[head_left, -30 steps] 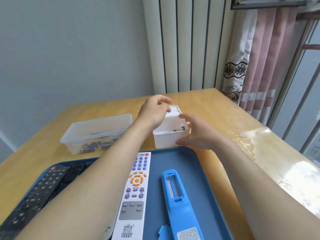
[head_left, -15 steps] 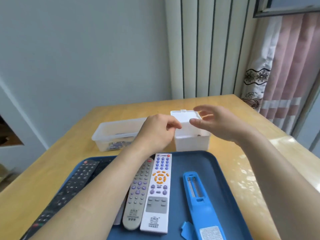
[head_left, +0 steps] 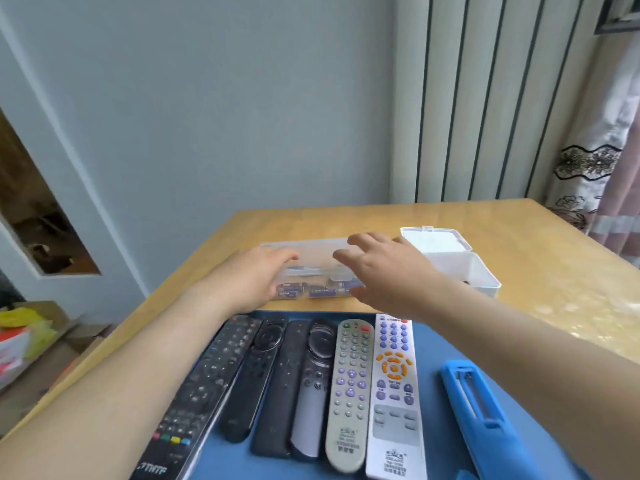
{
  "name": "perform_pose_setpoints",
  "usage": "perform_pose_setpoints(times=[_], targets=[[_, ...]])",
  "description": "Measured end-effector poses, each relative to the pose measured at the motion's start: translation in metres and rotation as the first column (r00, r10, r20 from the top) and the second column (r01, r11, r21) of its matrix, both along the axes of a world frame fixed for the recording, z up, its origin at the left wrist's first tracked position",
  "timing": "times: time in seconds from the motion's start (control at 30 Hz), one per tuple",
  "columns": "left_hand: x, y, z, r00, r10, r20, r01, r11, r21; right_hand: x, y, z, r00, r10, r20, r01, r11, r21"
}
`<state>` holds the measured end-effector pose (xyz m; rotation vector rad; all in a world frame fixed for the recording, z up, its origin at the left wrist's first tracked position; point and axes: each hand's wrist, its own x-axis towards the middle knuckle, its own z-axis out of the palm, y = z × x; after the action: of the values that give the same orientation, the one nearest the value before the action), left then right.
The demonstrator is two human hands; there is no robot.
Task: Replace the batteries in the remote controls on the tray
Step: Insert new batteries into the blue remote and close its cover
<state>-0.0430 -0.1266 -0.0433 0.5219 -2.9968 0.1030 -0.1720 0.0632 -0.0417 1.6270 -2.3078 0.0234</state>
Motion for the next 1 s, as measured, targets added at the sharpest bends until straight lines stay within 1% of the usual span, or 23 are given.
perform_pose_setpoints(times=[0.03,0.1,0.17,0.27,0.33,0.43,0.47,0.53,0.57,0.6,0.63,0.67,0.7,0.73,0.77,0.8,0.83,0.9,0.93,0.97,1.0], targets=[[-0.001,0.0,0.0,1.0,-0.002,0.025,0.005,0.996,-0.093,0.001,-0.009,-0.002,0.997,-0.011,-0.074,0.014,0.999,0.045],[-0.003,0.0,-0.003,0.997,-0.013,0.07,0.031,0.964,-0.265,0.006,-0.021,-0.005,0.986,-0.009,-0.164,0.029,0.993,0.117],[-0.004,0.003,-0.008,0.995,-0.022,0.099,0.059,0.923,-0.38,0.012,-0.027,-0.007,0.967,0.037,-0.252,0.008,0.984,0.177],[-0.004,0.008,-0.009,0.994,-0.03,0.106,0.074,0.893,-0.443,0.02,-0.031,0.0,0.934,0.118,-0.336,-0.024,0.962,0.271],[-0.003,0.009,-0.005,0.993,-0.043,0.109,0.09,0.876,-0.474,0.023,-0.032,0.01,0.928,0.142,-0.345,-0.019,0.942,0.335],[-0.003,0.004,0.003,0.991,-0.073,0.112,0.113,0.905,-0.411,0.023,-0.035,0.021,0.925,0.156,-0.345,-0.015,0.926,0.377],[-0.003,0.001,0.005,0.99,-0.081,0.115,0.12,0.914,-0.386,0.022,-0.034,0.024,0.94,0.139,-0.311,-0.018,0.933,0.361],[-0.003,-0.006,0.011,0.988,-0.093,0.124,0.131,0.93,-0.342,0.013,-0.032,0.028,0.977,0.094,-0.191,-0.037,0.958,0.283],[-0.001,-0.008,0.015,0.986,-0.095,0.134,0.133,0.941,-0.312,0.006,-0.029,0.029,0.993,0.06,-0.1,-0.037,0.977,0.212],[0.0,-0.009,0.02,0.985,-0.107,0.139,0.142,0.95,-0.278,-0.003,-0.026,0.028,0.999,0.022,0.036,-0.026,0.994,0.108],[0.001,-0.011,0.026,0.984,-0.117,0.136,0.149,0.956,-0.253,-0.011,-0.022,0.026,0.977,-0.013,0.211,0.012,1.0,0.008],[0.002,-0.013,0.031,0.985,-0.13,0.11,0.153,0.958,-0.242,-0.02,-0.019,0.023,0.926,-0.026,0.378,0.057,0.996,-0.073],[0.002,-0.014,0.038,0.988,-0.142,0.062,0.153,0.96,-0.233,-0.025,-0.015,0.021,0.857,-0.039,0.514,0.101,0.991,-0.093],[0.002,-0.016,0.043,0.989,-0.149,-0.004,0.145,0.967,-0.211,-0.027,-0.014,0.018,0.784,-0.045,0.619,0.124,0.989,-0.085],[0.0,-0.018,0.048,0.988,-0.138,-0.073,0.126,0.98,-0.157,-0.028,-0.014,0.014,0.723,-0.055,0.689,0.154,0.985,-0.082],[-0.002,-0.022,0.052,0.985,-0.113,-0.13,0.104,0.992,-0.074,-0.032,-0.015,0.008,0.675,-0.04,0.736,0.169,0.98,-0.101],[-0.005,-0.027,0.055,0.979,-0.084,-0.188,0.091,0.996,0.025,-0.032,-0.017,0.005,0.655,-0.038,0.755,0.182,0.977,-0.109],[-0.011,-0.039,0.058,0.941,-0.043,-0.337,0.117,0.972,0.202,-0.031,-0.02,0.004,0.681,-0.048,0.731,0.217,0.966,-0.139],[-0.017,-0.043,0.058,0.908,-0.024,-0.418,0.148,0.952,0.267,-0.034,-0.02,0.003,0.694,-0.043,0.718,0.23,0.959,-0.164],[-0.021,-0.047,0.055,0.871,0.013,-0.49,0.155,0.942,0.299,-0.035,-0.02,0.004,0.692,-0.047,0.72,0.236,0.958,-0.164],[-0.027,-0.049,0.051,0.83,0.053,-0.555,0.137,0.945,0.296,-0.038,-0.02,0.004,0.691,-0.053,0.721,0.246,0.955,-0.166]])
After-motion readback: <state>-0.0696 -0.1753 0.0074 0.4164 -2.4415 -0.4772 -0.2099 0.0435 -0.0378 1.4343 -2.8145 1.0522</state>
